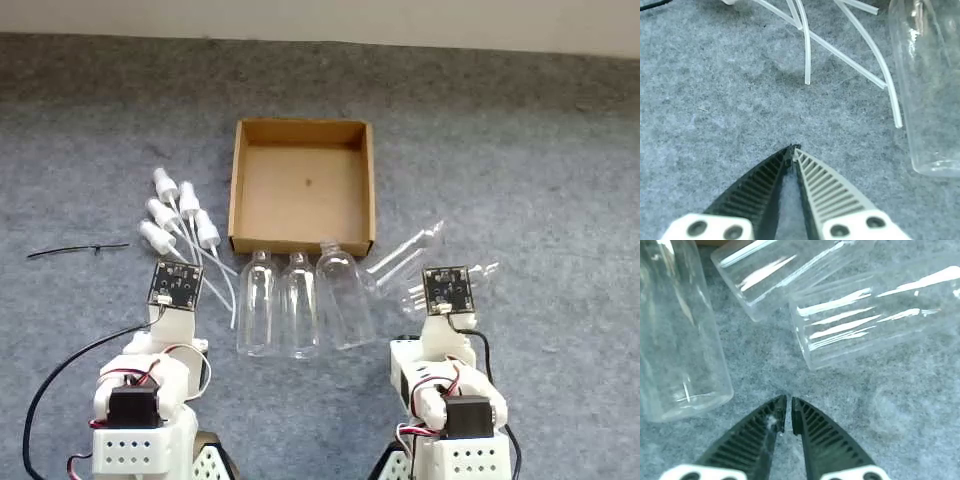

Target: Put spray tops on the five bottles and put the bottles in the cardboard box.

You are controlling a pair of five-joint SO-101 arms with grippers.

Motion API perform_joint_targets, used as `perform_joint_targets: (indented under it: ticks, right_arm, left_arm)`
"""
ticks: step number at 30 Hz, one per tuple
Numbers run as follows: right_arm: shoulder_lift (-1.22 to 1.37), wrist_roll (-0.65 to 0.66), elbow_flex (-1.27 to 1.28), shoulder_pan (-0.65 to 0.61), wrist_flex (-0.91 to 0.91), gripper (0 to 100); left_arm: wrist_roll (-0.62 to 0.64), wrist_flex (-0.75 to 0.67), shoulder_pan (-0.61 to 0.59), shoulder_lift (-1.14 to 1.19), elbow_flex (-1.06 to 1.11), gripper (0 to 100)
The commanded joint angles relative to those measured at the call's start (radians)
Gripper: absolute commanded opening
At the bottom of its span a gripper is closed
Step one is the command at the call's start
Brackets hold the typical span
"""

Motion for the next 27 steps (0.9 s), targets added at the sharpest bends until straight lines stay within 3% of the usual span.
perform_joint_targets:
  ticks: [1, 14, 22, 27]
  right_arm:
    - [-0.004, -0.003, 0.16, -0.005, 0.001, 0.5]
    - [-0.004, -0.002, 0.157, -0.004, -0.028, 0.5]
    - [-0.004, 0.0, 0.157, 0.01, -0.288, 0.9]
    - [-0.004, 0.107, 0.157, 0.145, -0.403, 0.9]
  left_arm:
    - [0.0, 0.005, 0.018, -0.012, 0.021, 1]
    - [0.0, 0.005, 0.018, -0.012, 0.021, 1]
    - [-0.003, -0.021, 0.013, -0.012, 0.021, 1]
    - [-0.003, -0.017, 0.013, -0.012, 0.021, 1]
